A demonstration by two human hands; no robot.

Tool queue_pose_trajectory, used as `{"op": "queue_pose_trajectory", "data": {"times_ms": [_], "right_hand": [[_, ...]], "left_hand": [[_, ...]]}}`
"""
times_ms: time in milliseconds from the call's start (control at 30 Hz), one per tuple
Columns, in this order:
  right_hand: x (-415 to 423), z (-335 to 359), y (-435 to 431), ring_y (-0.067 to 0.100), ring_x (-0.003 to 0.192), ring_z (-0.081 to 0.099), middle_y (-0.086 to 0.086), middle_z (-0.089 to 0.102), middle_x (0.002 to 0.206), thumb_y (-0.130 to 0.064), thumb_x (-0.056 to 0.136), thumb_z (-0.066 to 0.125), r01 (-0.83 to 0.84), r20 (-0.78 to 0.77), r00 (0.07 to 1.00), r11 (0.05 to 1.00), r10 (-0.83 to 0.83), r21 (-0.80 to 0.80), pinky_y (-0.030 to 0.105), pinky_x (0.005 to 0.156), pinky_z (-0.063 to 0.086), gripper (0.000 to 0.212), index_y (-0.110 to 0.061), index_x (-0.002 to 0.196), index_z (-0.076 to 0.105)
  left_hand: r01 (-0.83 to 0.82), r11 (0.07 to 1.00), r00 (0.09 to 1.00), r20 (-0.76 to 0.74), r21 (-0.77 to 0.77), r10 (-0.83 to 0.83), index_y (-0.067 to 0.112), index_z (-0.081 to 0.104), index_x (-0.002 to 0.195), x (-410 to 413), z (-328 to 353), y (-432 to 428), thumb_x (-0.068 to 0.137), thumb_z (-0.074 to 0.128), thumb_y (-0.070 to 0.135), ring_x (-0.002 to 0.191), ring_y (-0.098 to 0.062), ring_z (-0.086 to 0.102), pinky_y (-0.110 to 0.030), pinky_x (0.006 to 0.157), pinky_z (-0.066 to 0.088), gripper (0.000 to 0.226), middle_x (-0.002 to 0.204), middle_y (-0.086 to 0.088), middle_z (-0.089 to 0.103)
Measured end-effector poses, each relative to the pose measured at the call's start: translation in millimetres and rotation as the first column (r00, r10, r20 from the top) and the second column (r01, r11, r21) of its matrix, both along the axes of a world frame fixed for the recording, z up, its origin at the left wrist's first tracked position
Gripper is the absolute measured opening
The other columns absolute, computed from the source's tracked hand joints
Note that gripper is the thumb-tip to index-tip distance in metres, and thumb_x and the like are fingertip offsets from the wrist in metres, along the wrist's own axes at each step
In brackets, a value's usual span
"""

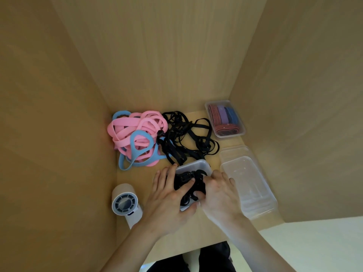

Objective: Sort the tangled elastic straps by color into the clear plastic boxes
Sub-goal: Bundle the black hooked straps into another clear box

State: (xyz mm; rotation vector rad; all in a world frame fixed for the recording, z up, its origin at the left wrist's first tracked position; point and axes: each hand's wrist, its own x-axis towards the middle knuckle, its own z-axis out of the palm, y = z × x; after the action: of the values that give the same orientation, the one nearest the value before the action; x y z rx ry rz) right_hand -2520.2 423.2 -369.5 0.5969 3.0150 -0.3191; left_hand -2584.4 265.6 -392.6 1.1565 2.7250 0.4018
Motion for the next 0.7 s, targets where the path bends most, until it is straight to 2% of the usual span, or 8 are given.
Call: {"op": "queue_pose_trajectory", "data": {"times_ms": [67, 167, 233, 300, 400, 467, 567, 700], "right_hand": [[8.6, 1.9, 3.8, 0.018, 0.105, 0.056, -0.005, 0.060, 0.106, -0.044, 0.092, 0.064, -0.016, -0.068, 0.998, 0.997, 0.010, -0.081, 0.032, 0.090, 0.042, 0.034, -0.024, 0.119, 0.065], [25.7, 2.2, 11.9, 0.010, 0.097, 0.060, -0.009, 0.060, 0.102, -0.028, 0.092, 0.070, -0.013, -0.216, 0.975, 0.950, -0.057, -0.312, 0.026, 0.089, 0.050, 0.033, -0.019, 0.123, 0.068], [37.6, 0.8, 18.2, 0.003, 0.087, 0.059, -0.014, 0.058, 0.096, -0.015, 0.090, 0.071, 0.000, -0.298, 0.946, 0.921, -0.126, -0.389, 0.016, 0.079, 0.050, 0.022, -0.020, 0.112, 0.071], [47.7, -2.9, 28.5, 0.002, 0.083, 0.059, -0.014, 0.058, 0.091, -0.006, 0.088, 0.070, 0.067, -0.310, 0.927, 0.905, -0.212, -0.420, 0.013, 0.072, 0.047, 0.018, -0.022, 0.096, 0.069], [59.5, -10.4, 47.9, 0.010, 0.082, 0.060, -0.007, 0.058, 0.090, -0.006, 0.087, 0.070, 0.210, -0.223, 0.925, 0.902, -0.309, -0.377, 0.022, 0.071, 0.048, 0.015, -0.019, 0.086, 0.064], [63.6, -15.6, 58.3, 0.019, 0.088, 0.060, -0.004, 0.055, 0.094, -0.021, 0.087, 0.073, 0.263, -0.092, 0.951, 0.931, -0.294, -0.254, 0.030, 0.077, 0.048, 0.011, -0.017, 0.088, 0.064], [66.9, -25.4, 60.3, 0.019, 0.099, 0.054, -0.004, 0.052, 0.103, -0.045, 0.088, 0.069, 0.279, 0.084, 0.958, 0.957, -0.273, -0.078, 0.034, 0.089, 0.044, 0.028, -0.020, 0.098, 0.061], [69.6, -38.8, 50.7, 0.028, 0.104, 0.053, 0.004, 0.054, 0.106, -0.031, 0.092, 0.065, 0.309, 0.061, 0.951, 0.948, -0.305, -0.075, 0.039, 0.089, 0.042, 0.022, -0.012, 0.102, 0.061]], "left_hand": [[-0.001, 1.000, 1.000, 0.006, 0.002, 0.001, 0.049, 0.034, 0.151, -0.1, 0.6, 0.0, 0.088, 0.031, 0.073, 0.154, -0.028, -0.001, -0.040, 0.124, -0.013, 0.067, 0.167, -0.007, 0.005], [0.002, 1.000, 1.000, 0.019, 0.016, -0.003, 0.048, 0.037, 0.150, -0.6, 0.1, -0.6, 0.088, 0.036, 0.069, 0.154, -0.029, 0.004, -0.041, 0.125, -0.008, 0.065, 0.166, -0.008, 0.011], [-0.004, 1.000, 1.000, 0.027, 0.025, 0.003, 0.047, 0.040, 0.149, -0.7, -0.3, -0.6, 0.088, 0.037, 0.069, 0.153, -0.029, 0.008, -0.042, 0.126, -0.004, 0.065, 0.165, -0.008, 0.014], [-0.010, 0.999, 0.999, 0.031, 0.043, 0.009, 0.045, 0.046, 0.146, -0.9, -1.1, -0.7, 0.087, 0.040, 0.068, 0.152, -0.030, 0.014, -0.043, 0.126, 0.002, 0.064, 0.163, -0.009, 0.020], [-0.017, 0.998, 0.999, 0.034, 0.066, 0.014, 0.041, 0.050, 0.143, -0.5, -3.5, -1.3, 0.086, 0.043, 0.067, 0.150, -0.031, 0.020, -0.045, 0.126, 0.007, 0.063, 0.162, -0.010, 0.024], [-0.025, 0.998, 0.999, 0.038, 0.064, 0.022, 0.041, 0.050, 0.143, -0.5, -4.5, -1.6, 0.086, 0.043, 0.067, 0.151, -0.031, 0.020, -0.045, 0.125, 0.007, 0.063, 0.162, -0.010, 0.024], [-0.031, 0.998, 0.999, 0.041, 0.063, 0.029, 0.040, 0.052, 0.143, 1.2, -4.0, 0.1, 0.085, 0.042, 0.067, 0.150, -0.032, 0.022, -0.044, 0.125, 0.007, 0.064, 0.161, -0.011, 0.027], [-0.038, 0.996, 0.998, 0.054, 0.076, 0.034, 0.037, 0.054, 0.142, 2.5, -0.5, 1.2, 0.084, 0.040, 0.066, 0.150, -0.032, 0.021, -0.047, 0.125, 0.009, 0.066, 0.160, -0.012, 0.027]]}}
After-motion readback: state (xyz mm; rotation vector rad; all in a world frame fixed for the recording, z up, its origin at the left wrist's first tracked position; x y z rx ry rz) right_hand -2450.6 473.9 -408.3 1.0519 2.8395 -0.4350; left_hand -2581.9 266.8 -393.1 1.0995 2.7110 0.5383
